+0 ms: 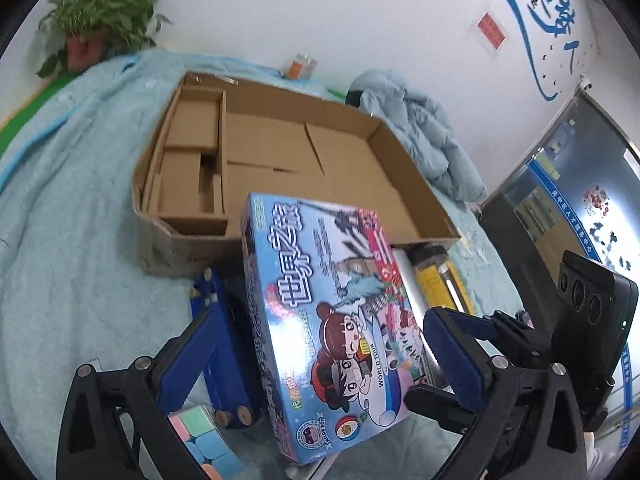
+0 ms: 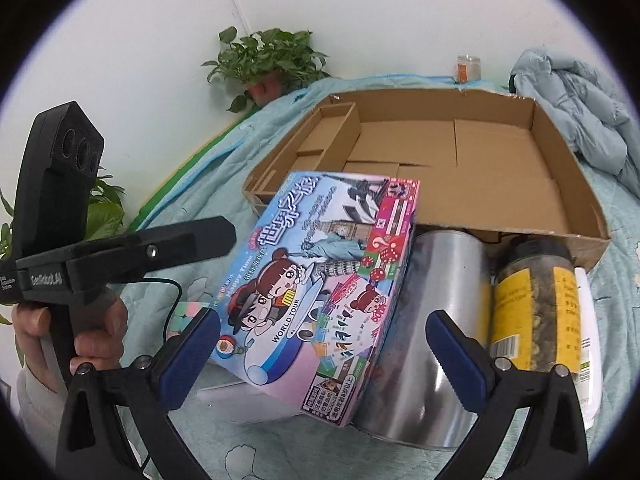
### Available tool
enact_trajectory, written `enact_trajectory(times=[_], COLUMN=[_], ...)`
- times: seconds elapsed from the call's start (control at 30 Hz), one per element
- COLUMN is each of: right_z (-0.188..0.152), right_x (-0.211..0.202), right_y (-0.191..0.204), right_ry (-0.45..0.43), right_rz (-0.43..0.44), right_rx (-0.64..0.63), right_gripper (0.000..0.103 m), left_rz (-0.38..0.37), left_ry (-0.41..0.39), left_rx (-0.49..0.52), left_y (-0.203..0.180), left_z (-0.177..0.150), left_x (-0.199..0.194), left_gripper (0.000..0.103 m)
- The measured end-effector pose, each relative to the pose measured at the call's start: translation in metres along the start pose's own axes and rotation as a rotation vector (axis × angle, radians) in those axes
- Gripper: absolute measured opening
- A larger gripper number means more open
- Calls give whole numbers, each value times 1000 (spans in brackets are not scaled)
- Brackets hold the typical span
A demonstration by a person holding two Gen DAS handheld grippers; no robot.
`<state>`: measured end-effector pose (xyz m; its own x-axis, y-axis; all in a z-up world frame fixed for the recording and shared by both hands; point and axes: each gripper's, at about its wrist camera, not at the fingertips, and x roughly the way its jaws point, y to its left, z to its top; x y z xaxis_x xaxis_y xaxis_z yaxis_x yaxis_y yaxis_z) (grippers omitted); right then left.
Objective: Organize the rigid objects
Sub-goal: 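Grasp the colourful board-game box with both grippers, then lift the game box upright and carry it over the large box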
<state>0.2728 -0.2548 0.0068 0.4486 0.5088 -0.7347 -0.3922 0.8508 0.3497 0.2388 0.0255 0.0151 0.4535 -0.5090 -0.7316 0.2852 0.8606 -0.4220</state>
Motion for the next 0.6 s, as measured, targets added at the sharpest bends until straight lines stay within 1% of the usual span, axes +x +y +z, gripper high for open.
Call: enact_trajectory(times=[0.1, 0.17, 0.23, 0.3, 0.37, 0.5, 0.57, 0.6], right_z=[2, 4, 6, 7, 7, 4, 3, 3], right_x=[14, 19, 24, 29, 34, 38, 38, 38], right_y=[-4, 0, 3, 5, 8, 15, 16, 17], right_ry=[41, 38, 49, 60, 78, 80, 76, 71], right_rz=[6, -5, -7, -2, 5, -45, -47, -57], right_rx=[26, 4, -10, -12, -19, -58, -49, -46], right_gripper=[102, 102, 102, 102, 103, 103, 103, 103], left_rz=[-7, -9, -2, -7, 4, 53, 84, 105], left_ry=[28, 46, 65, 78, 106, 113, 109, 110], left_rx=[17, 25, 31, 37, 36, 50, 58, 64], left_y=[-4, -6, -7, -8, -6, -10, -13, -14], left_z=[0, 0, 1, 1, -1, -5, -5, -5], left_x=[13, 21, 30, 32, 37, 48, 49, 50], left_gripper=[101, 101, 97, 95, 93, 92, 89, 86])
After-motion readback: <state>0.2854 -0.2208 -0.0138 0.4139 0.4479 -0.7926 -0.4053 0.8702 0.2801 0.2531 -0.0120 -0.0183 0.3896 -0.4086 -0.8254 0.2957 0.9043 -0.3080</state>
